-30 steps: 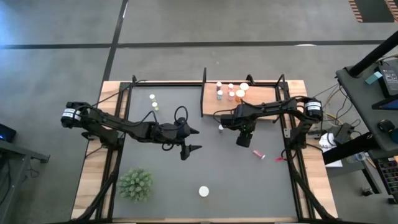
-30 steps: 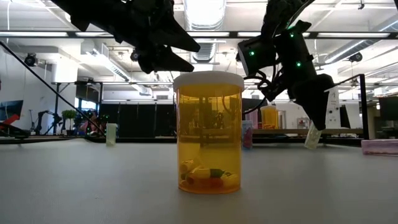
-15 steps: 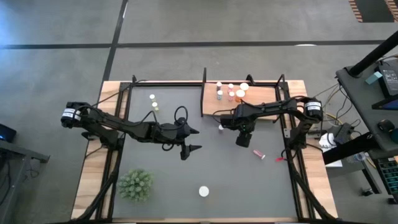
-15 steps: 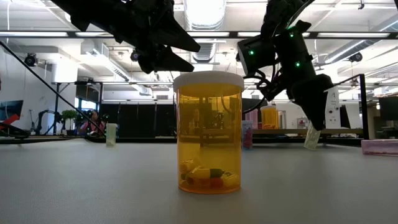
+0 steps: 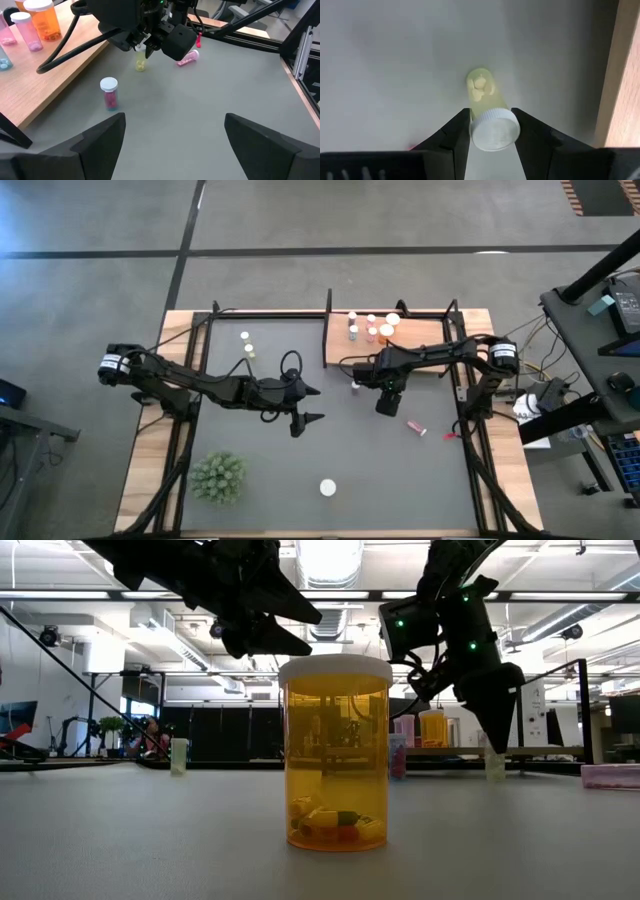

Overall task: Pick and place medicine bottles onto shelf by color
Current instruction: Put the bottom yellow pill bottle on the shelf

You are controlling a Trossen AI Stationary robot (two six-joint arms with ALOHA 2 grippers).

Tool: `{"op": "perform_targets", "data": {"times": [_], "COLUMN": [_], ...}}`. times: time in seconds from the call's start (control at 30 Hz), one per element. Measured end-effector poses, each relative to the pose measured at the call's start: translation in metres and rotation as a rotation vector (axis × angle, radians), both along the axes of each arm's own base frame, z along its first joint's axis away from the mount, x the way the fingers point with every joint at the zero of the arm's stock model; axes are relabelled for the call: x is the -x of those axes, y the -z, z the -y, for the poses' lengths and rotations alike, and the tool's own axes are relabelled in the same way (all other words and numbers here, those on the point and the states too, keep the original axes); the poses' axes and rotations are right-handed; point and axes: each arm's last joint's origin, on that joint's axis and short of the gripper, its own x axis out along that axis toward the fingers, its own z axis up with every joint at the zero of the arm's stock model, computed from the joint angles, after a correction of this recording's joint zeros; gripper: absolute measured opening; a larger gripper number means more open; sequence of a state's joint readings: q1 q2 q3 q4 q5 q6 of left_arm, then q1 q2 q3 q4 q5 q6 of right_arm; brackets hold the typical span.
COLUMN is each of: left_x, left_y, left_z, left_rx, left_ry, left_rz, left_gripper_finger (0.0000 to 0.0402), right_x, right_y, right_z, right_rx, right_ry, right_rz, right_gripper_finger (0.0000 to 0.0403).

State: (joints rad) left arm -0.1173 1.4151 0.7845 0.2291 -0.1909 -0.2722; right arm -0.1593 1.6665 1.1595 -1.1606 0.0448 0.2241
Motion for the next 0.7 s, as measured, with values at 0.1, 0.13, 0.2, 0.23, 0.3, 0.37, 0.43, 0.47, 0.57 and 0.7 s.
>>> {"op": "perform_targets", "data": {"times": [0.1, 0.13, 0.2, 0.23, 0.3, 0.37, 0.43, 0.47, 0.57, 0.7], "left_x": [0.0000, 0.0001, 0.0000, 0.0000, 0.0001, 0.0001, 0.0001, 0.0001, 0.0000, 0.0001], "left_y": [0.0000, 0.0001, 0.0001, 0.0001, 0.0002, 0.0002, 0.0002, 0.0002, 0.0001, 0.0003], "left_z": [0.0000, 0.0000, -0.0001, -0.0001, 0.0000, -0.0001, 0.0000, -0.0001, -0.0001, -0.0001], "left_rx": [-0.001, -0.005, -0.020, -0.022, -0.023, -0.023, -0.023, -0.023, -0.023, -0.023], "left_ry": [0.000, 0.002, 0.008, 0.009, 0.009, 0.009, 0.009, 0.009, 0.009, 0.009], "left_rz": [0.000, -0.001, -0.002, -0.002, -0.003, -0.003, -0.003, -0.003, -0.003, -0.003], "left_gripper_finger": [0.0325, 0.0325, 0.0325, 0.0325, 0.0325, 0.0325, 0.0325, 0.0325, 0.0325, 0.0325], "right_x": [0.0001, 0.0001, 0.0003, 0.0003, 0.0003, 0.0003, 0.0000, -0.0002, -0.0014, 0.0006], "right_y": [0.0000, -0.0001, -0.0006, -0.0007, -0.0007, -0.0008, -0.0008, -0.0009, -0.0015, -0.0020], "right_z": [0.0000, 0.0001, 0.0002, 0.0002, 0.0002, 0.0002, 0.0002, 0.0003, 0.0005, 0.0001], "right_rx": [0.000, 0.001, -0.001, -0.004, -0.007, -0.009, -0.011, -0.013, -0.013, -0.019], "right_ry": [-0.010, -0.019, -0.042, -0.054, -0.068, -0.081, -0.095, -0.107, -0.130, -0.164], "right_rz": [-0.001, -0.002, -0.001, -0.001, 0.000, 0.000, 0.003, 0.006, 0.028, 0.029], "right_gripper_finger": [0.0132, 0.0132, 0.0132, 0.0132, 0.0132, 0.0132, 0.0132, 0.0132, 0.0132, 0.0132]}}
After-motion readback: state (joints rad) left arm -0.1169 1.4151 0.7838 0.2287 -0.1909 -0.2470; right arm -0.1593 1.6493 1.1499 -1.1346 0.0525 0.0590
